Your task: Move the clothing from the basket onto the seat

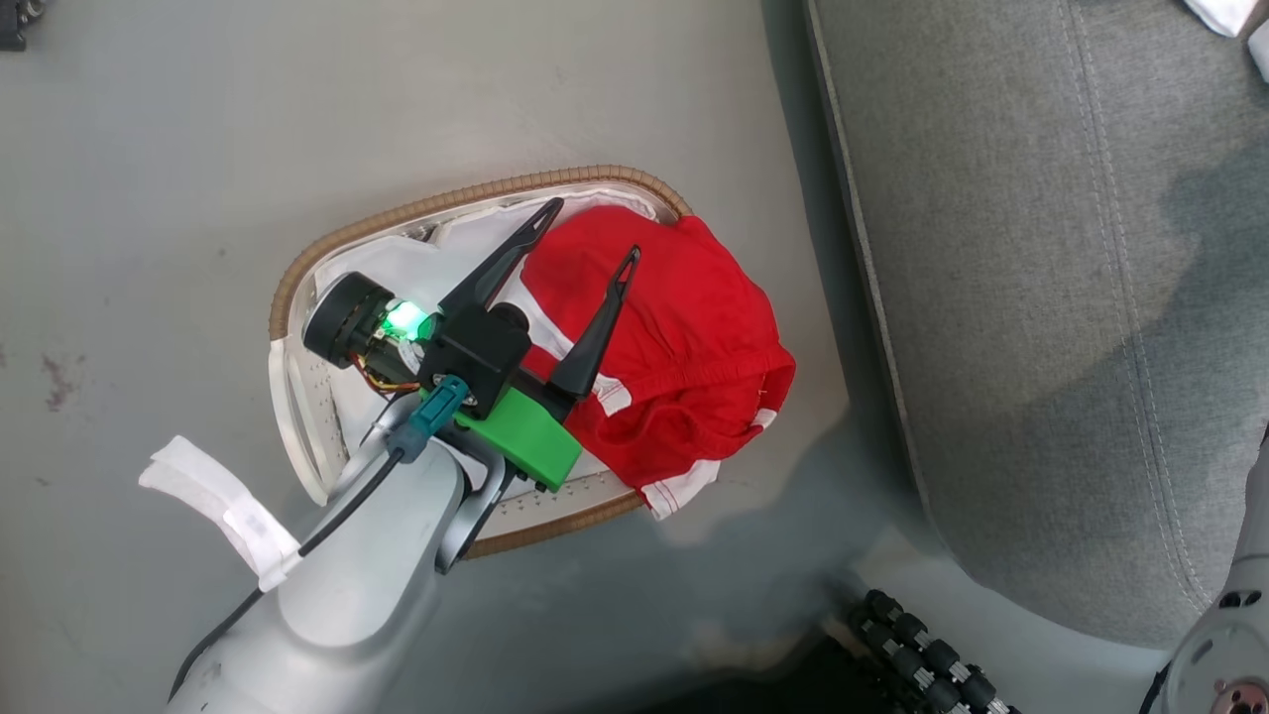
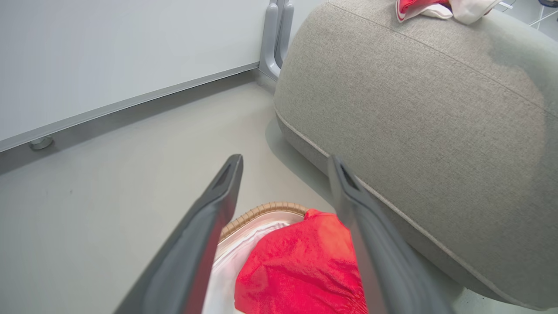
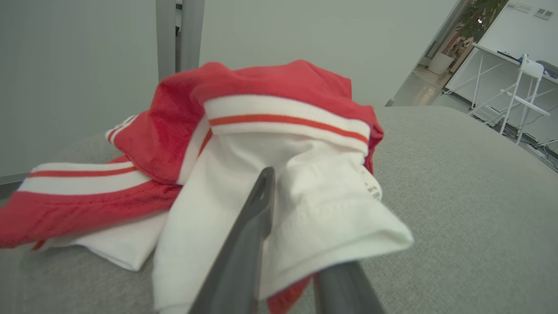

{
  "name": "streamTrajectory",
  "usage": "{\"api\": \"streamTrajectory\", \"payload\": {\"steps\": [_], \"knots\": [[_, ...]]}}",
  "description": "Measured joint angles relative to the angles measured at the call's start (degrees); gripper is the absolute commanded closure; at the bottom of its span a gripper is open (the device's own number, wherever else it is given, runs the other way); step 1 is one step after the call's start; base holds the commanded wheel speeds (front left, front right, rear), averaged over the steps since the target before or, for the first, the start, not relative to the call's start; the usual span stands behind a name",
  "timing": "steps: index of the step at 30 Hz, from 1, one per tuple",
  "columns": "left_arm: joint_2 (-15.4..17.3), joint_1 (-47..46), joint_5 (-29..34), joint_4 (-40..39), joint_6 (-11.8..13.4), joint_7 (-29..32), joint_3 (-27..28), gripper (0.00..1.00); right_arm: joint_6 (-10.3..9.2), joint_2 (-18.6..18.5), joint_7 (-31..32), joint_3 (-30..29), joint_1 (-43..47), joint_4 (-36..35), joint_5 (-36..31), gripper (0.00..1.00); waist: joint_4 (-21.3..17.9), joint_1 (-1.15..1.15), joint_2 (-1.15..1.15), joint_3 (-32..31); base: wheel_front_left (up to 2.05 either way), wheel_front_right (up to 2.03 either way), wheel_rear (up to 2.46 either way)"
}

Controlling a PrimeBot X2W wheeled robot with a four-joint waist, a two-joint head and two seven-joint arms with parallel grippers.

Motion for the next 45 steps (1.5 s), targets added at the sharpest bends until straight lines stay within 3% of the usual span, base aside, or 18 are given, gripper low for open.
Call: {"api": "streamTrajectory", "payload": {"steps": [15, 24, 38, 45], "knots": [[-1.7, 2.6, -2.2, 1.5, 0.5, -0.1, 3.2, 0.0, 0.0, 0.7, 0.0, 0.3, 14.7, -5.0, 1.0, 0.0, 1.4, 0.0, 0.0, -6.9, 0.0, 0.0, 0.0], [-4.2, 7.5, -2.6, 1.9, -0.1, -0.1, 7.1, 0.0, 0.0, -1.6, 0.0, 1.2, 17.7, -7.0, -0.1, 0.0, 3.2, -0.01, 0.0, -13.8, 0.0, 0.0, 0.0], [-7.3, 17.5, -2.4, 1.4, -0.1, -0.1, 18.9, 0.0, 0.0, -2.6, 0.0, 14.4, 21.6, -7.9, -0.1, 0.0, 8.1, -0.01, 0.0, -27.0, 0.0, 0.0, 0.0], [-8.1, 24.2, -2.1, 0.5, 0.6, -0.1, 26.0, 0.0, 0.0, 0.0, 0.0, 22.8, 26.7, -7.3, 1.7, 0.0, 11.1, -0.01, 0.0, -33.1, 0.0, 0.0, 0.0]]}}
